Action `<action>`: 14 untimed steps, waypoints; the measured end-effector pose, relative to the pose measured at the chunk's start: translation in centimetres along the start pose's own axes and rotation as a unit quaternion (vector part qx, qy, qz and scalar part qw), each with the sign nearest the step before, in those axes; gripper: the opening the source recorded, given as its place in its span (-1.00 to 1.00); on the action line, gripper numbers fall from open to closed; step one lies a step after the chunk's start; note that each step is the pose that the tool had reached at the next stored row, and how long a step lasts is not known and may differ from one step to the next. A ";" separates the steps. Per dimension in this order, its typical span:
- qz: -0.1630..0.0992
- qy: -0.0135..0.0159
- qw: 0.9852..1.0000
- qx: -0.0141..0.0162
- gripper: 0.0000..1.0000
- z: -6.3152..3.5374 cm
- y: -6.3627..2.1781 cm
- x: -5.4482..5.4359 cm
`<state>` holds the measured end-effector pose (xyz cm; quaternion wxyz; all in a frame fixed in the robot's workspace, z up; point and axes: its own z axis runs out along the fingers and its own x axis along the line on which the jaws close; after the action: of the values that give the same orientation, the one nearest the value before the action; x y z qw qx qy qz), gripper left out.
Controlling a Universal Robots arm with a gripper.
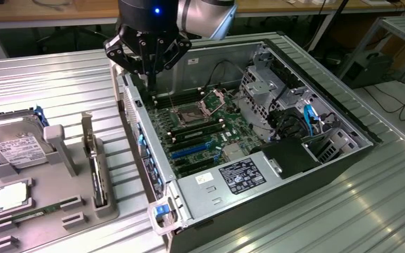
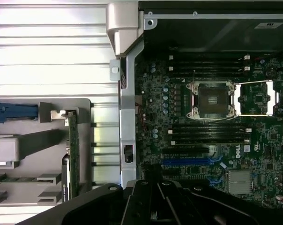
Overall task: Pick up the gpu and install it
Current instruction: 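Reach for the gpu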
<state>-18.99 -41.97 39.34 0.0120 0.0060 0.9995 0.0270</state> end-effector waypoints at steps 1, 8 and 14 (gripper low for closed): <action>-0.001 0.000 1.000 0.000 -0.79 0.00 -0.05 0.2; -0.007 0.000 1.000 0.000 -0.79 -0.04 -0.31 1.3; -0.013 0.001 1.000 0.000 -0.79 -0.09 -0.72 2.5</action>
<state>-21.51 -42.66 39.33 0.0117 -0.0068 0.9995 0.0272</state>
